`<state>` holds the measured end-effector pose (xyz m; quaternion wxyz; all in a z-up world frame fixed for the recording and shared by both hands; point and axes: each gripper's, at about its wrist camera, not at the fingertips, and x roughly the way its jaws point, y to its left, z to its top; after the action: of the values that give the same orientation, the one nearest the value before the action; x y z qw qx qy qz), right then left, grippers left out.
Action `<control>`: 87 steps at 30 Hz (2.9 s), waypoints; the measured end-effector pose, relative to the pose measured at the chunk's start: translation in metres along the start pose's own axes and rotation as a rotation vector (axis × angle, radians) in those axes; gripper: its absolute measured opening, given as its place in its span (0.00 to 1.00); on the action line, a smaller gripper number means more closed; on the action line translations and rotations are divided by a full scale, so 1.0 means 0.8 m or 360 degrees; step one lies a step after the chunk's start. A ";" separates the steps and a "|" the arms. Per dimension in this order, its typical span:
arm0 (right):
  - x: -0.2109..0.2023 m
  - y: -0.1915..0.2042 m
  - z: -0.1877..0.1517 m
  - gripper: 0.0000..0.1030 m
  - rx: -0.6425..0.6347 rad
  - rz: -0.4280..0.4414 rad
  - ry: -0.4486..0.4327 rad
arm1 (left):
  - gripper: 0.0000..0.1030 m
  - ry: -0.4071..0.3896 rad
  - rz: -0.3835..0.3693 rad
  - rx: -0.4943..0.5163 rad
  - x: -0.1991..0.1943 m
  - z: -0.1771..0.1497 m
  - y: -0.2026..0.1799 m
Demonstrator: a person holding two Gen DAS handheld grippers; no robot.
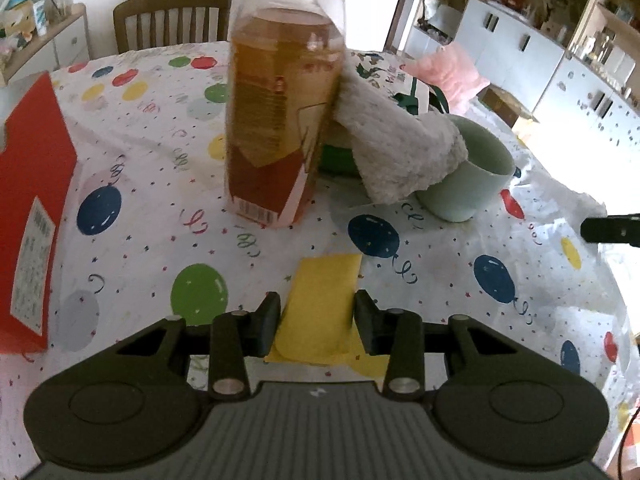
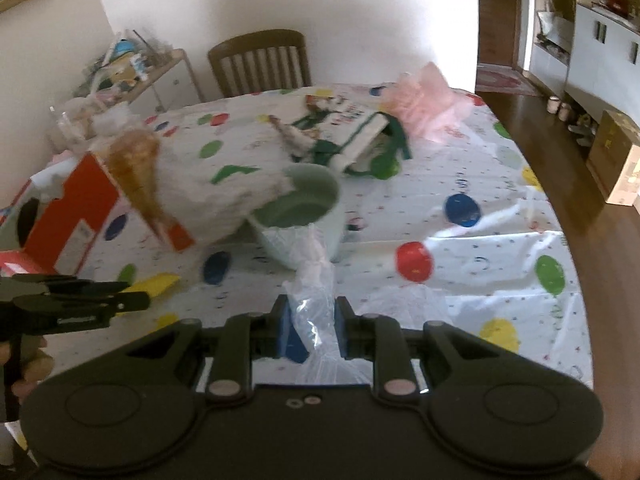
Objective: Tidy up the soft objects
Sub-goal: 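Carry the yellow cloth with the left tool while the right tool carries the plastic bag to the box, then lower and open the left tool in the box while the right tool releases the plastic bag inside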
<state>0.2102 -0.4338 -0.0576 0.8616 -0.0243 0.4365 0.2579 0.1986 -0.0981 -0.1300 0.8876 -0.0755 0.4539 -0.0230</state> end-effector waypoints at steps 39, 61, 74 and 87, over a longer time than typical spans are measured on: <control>0.000 0.354 0.108 0.21 -0.0381 0.0280 -0.0235 | 0.33 -0.0544 -0.0049 -0.0240 -0.217 0.047 0.235; 0.116 0.502 0.166 0.21 -0.0352 0.0423 -0.0062 | 0.32 -0.0602 0.0320 -0.0416 -0.238 0.042 0.392; 0.198 0.548 0.185 0.21 -0.0325 0.0362 0.0037 | 0.32 -0.0632 0.0533 -0.0363 -0.215 0.063 0.439; 0.266 0.550 0.162 0.23 -0.0329 0.0268 0.0197 | 0.32 -0.0395 0.0461 -0.0262 -0.153 0.047 0.443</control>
<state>0.2045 0.0715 -0.0599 0.8013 -0.0922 0.4604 0.3708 0.1476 0.2693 -0.0649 0.9216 -0.0841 0.3474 0.1516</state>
